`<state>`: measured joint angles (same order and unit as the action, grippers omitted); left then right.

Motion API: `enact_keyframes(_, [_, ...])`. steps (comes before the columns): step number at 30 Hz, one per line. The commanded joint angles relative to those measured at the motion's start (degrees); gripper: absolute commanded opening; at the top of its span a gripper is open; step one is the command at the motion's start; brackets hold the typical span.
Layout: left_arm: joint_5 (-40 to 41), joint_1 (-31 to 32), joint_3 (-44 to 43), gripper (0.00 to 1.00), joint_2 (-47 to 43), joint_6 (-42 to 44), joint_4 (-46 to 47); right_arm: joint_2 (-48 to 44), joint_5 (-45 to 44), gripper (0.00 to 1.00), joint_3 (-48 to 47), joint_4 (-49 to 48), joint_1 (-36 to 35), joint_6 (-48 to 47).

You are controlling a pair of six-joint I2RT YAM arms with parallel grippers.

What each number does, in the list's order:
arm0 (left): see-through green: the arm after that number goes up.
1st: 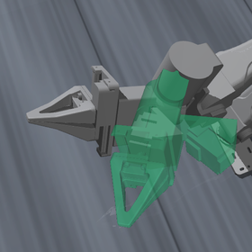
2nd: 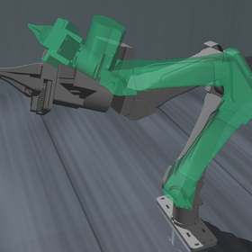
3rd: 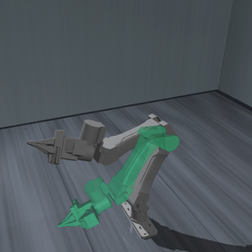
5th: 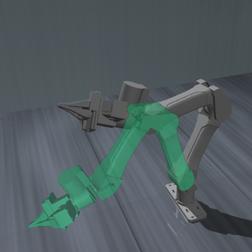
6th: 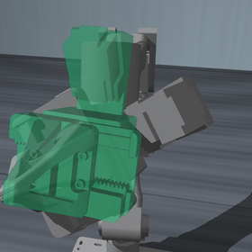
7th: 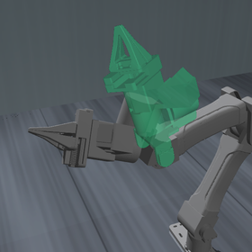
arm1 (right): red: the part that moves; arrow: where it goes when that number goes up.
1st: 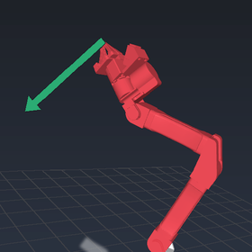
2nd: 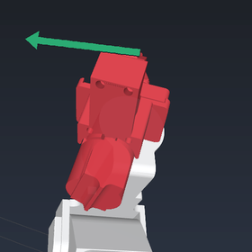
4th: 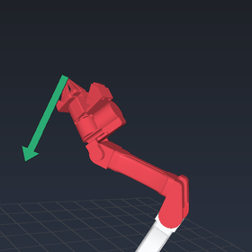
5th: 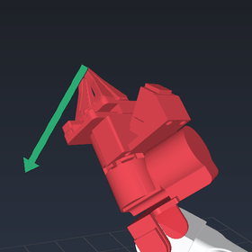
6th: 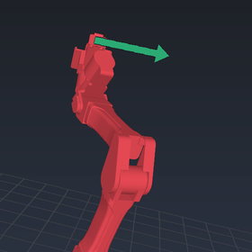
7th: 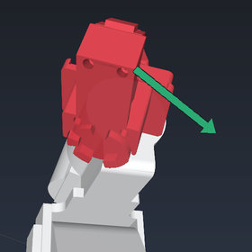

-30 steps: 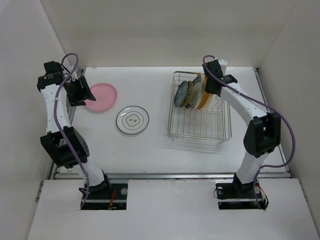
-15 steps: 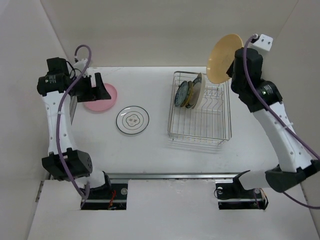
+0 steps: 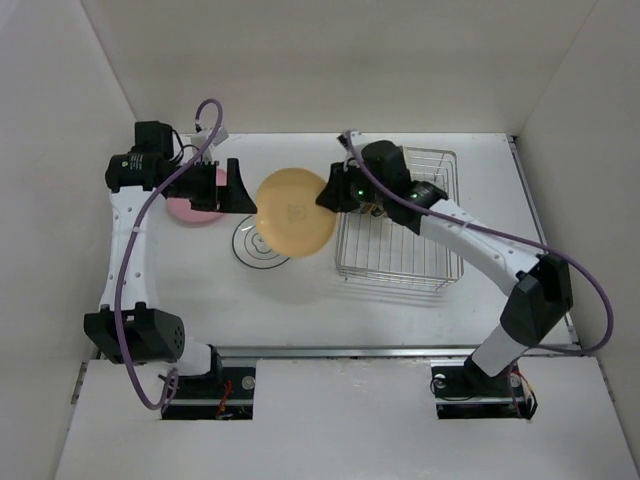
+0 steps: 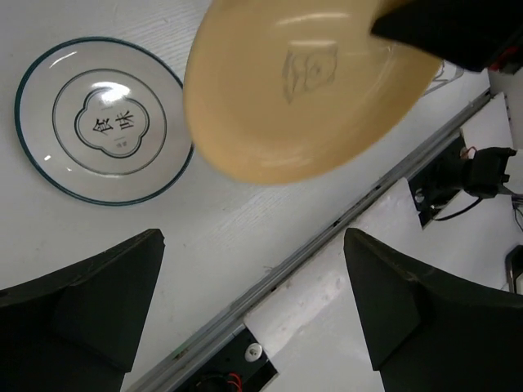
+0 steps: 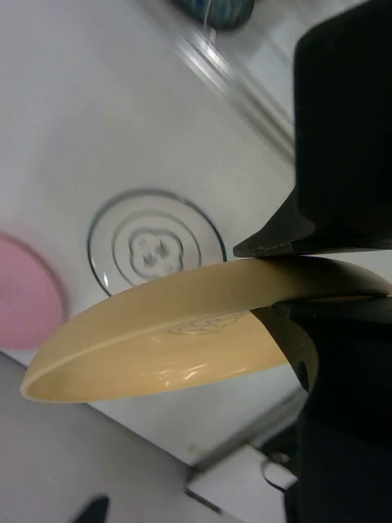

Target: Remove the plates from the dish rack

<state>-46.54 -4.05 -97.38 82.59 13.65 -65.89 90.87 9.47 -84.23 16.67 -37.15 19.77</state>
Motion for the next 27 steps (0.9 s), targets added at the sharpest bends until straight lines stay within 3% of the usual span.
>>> enact_keyframes(1, [3.88,2.03,2.37,0.90,1.34,0.68,0.75,-0.61,15.47,0.00,-1.38,-14.37,-2.84,2.46])
enact_keyframes(7, [10.68,2.56,6.41,0.90,2.58,1.20,2.68,3.87,21.72,0.00,-1.99,-18.95,-5.56,4.48])
enact_keyframes(10, [13.67,2.56,8.17,0.82,1.88,0.68,4.62,5.28,22.43,0.00,-1.99,-20.35,-6.09,5.10])
enact_keyframes(12, [12.72,2.56,8.17,0.68,1.35,0.68,4.63,5.98,23.04,0.00,-1.99,-20.88,-6.10,6.42])
enact_keyframes(13, [11.84,2.56,8.17,0.47,1.35,0.68,4.11,5.99,23.65,0.00,-1.99,-21.41,-6.10,6.42])
enact_keyframes(17, [10.68,2.56,7.57,0.00,1.35,0.06,3.57,7.30,23.05,0.00,-2.52,-21.41,-6.10,6.95])
enact_keyframes(20, [11.82,2.56,7.56,0.00,1.35,-1.78,3.57,7.83,20.24,0.13,-3.57,-19.13,-6.10,6.95])
enact_keyframes(21, [11.83,2.04,7.04,0.00,1.87,-2.31,3.57,7.83,19.36,0.30,-4.36,-17.56,-6.10,6.95])
enact_keyframes(24, [11.83,-0.24,6.34,0.00,2.40,-4.59,4.62,7.83,13.66,0.47,-7.17,-13.25,-6.10,5.55])
enact_keyframes(25, [11.83,-1.12,5.72,0.00,2.40,-5.47,5.50,7.83,11.90,0.57,-7.96,-10.45,-6.10,4.93])
enact_keyframes(27, [11.83,-4.36,4.41,0.00,3.98,-8.72,6.64,7.22,4.35,0.62,-9.28,-7.89,-6.10,4.93])
